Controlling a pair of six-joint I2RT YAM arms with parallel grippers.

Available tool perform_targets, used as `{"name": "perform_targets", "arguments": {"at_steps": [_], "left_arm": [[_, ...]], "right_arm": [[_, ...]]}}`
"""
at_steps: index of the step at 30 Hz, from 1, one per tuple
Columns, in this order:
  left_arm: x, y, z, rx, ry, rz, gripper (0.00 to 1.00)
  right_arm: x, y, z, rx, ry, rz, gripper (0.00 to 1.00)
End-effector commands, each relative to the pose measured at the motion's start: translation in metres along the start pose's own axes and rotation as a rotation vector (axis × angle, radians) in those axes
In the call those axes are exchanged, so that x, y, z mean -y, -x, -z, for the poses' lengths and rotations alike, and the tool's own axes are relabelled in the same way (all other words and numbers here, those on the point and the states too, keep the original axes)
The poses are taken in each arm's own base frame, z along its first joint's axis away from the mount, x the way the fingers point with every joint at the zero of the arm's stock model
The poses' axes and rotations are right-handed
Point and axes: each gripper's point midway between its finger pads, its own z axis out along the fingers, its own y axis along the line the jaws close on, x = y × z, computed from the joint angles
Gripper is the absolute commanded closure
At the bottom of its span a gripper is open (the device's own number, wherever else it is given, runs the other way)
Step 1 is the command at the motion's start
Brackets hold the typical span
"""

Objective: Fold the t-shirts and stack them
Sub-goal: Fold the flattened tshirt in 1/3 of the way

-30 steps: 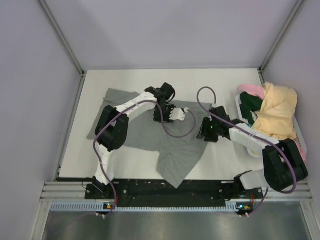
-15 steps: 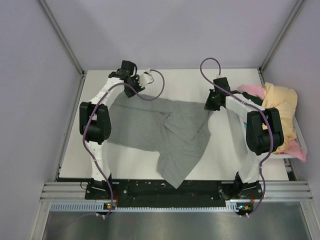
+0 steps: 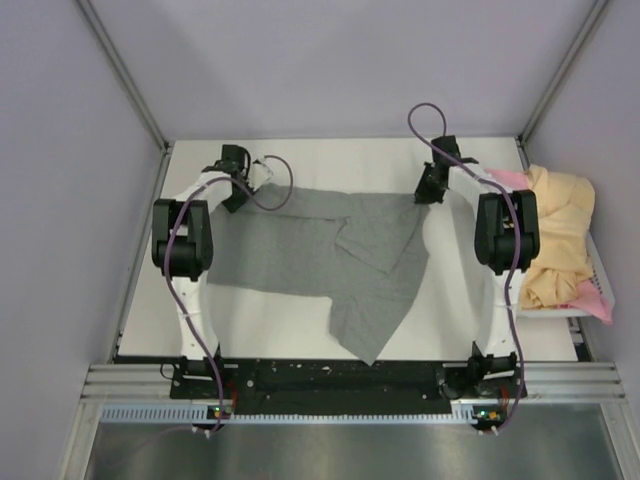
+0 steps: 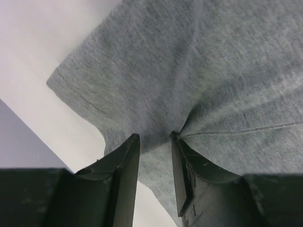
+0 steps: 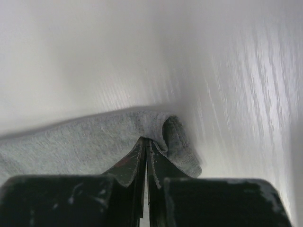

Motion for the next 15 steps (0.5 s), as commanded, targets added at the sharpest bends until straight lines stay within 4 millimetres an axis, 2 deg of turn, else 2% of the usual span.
{"name": "perform_targets", "arguments": {"at_steps": [1,5,9,11,13,14,15], "left_arm": [[0.003,-0.009,0.007,0.008,0.028,0.044,0.61],[-0.003,-0.022,0.022,0.011,0.038,0.084,0.6],[0.011,-0.02,0.055,0.128,-0.072,0.038,0.53],[0.015,-0.012,0.08,0.198,-0.099,0.006,0.47],[0.012,-0.01,0.104,0.235,-0.095,-0.02,0.44],[0.012,-0.012,0.112,0.238,-0.094,-0.03,0.38],[0.004,-0.022,0.121,0.233,-0.085,-0.024,0.37]], "right_arm": [[0.031,0.011,-0.023,-0.043,-0.132,0.049,1.0],[0.023,0.046,-0.008,0.03,-0.14,0.1,1.0],[0.002,0.074,0.028,0.097,-0.073,0.196,0.99],[-0.005,0.081,0.056,0.136,-0.053,0.243,0.89],[-0.014,0.085,0.089,0.194,-0.053,0.298,0.71],[-0.019,0.083,0.104,0.215,-0.042,0.322,0.64],[-0.029,0.077,0.121,0.235,-0.015,0.358,0.58]]}}
